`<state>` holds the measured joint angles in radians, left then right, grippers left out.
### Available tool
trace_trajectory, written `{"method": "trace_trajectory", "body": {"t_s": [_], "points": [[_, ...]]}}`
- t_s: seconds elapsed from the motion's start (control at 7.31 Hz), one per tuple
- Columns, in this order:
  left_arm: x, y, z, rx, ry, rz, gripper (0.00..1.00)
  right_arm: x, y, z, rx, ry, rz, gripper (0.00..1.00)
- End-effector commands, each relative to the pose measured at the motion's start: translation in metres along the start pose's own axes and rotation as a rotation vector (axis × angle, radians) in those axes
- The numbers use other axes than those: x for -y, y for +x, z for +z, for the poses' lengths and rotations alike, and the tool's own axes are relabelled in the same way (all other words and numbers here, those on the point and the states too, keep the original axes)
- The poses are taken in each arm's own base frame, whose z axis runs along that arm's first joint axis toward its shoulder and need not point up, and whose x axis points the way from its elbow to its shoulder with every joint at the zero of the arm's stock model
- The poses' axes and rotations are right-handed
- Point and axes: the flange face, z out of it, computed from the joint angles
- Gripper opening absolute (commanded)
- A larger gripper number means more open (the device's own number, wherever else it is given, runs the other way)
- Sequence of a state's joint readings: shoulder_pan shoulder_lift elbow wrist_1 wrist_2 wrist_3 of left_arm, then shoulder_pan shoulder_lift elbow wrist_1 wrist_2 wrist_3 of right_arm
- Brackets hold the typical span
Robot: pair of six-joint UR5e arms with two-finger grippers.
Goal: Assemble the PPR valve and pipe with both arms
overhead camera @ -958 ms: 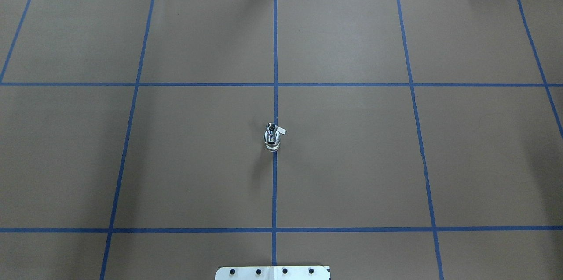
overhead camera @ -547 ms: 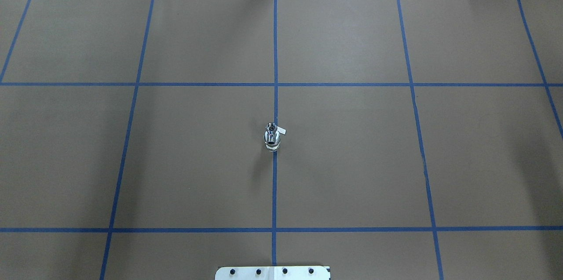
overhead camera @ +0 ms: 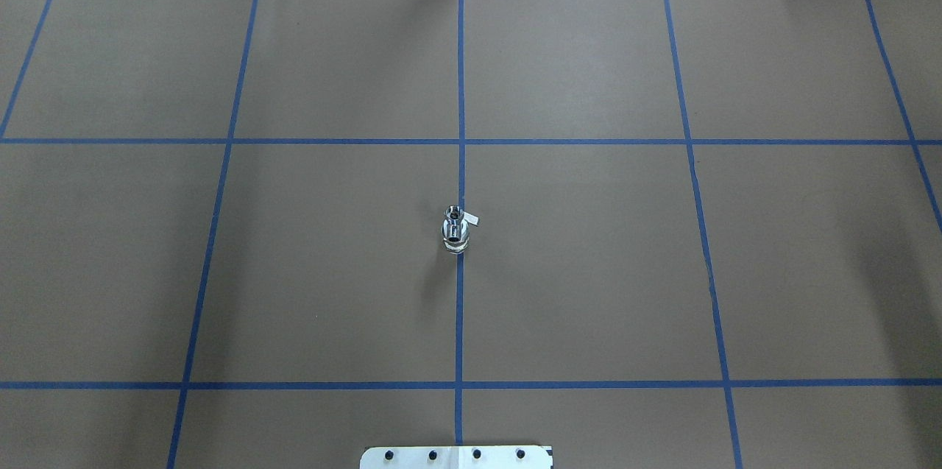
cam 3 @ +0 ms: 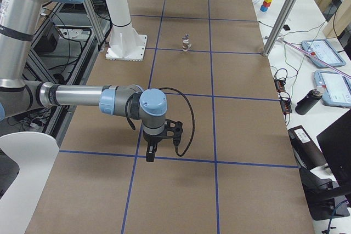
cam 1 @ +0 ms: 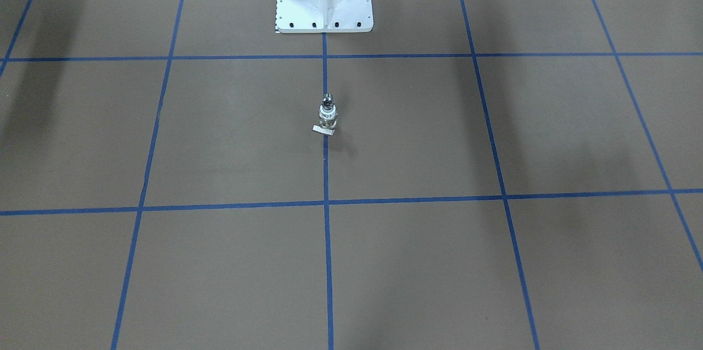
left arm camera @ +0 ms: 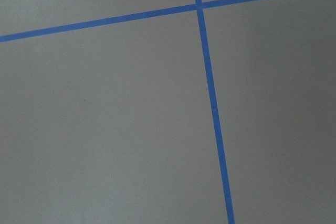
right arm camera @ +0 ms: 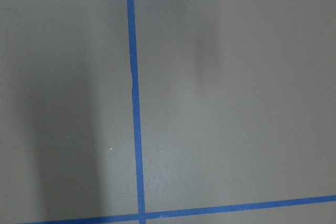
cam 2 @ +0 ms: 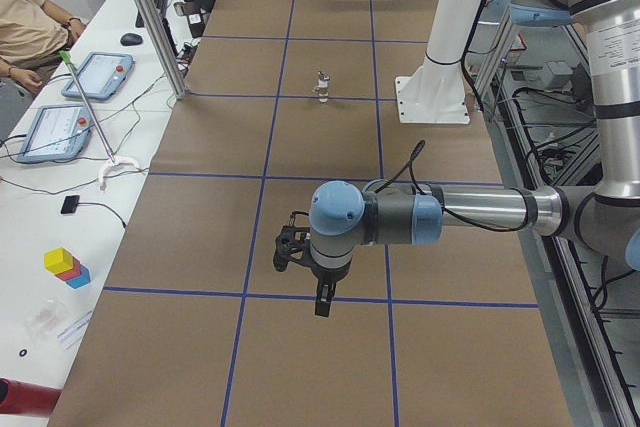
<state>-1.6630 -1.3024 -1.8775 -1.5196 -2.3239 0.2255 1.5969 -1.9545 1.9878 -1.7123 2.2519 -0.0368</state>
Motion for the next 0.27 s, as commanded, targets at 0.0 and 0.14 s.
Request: {"method": "trace_trajectory", "body": {"t_s": [0.0, 0.14], "points": [[0.0016, 0.0018, -0.0013, 0.001, 0.004, 0.006, 1.0, 0.0001, 0.0003, 0.0004, 0.0, 0.0, 0.0, 1.0], [0.0016, 0.0018, -0.0013, 0.001, 0.004, 0.006, 1.0, 0.0001, 0.0003, 0.0004, 0.0, 0.0, 0.0, 1.0]]}}
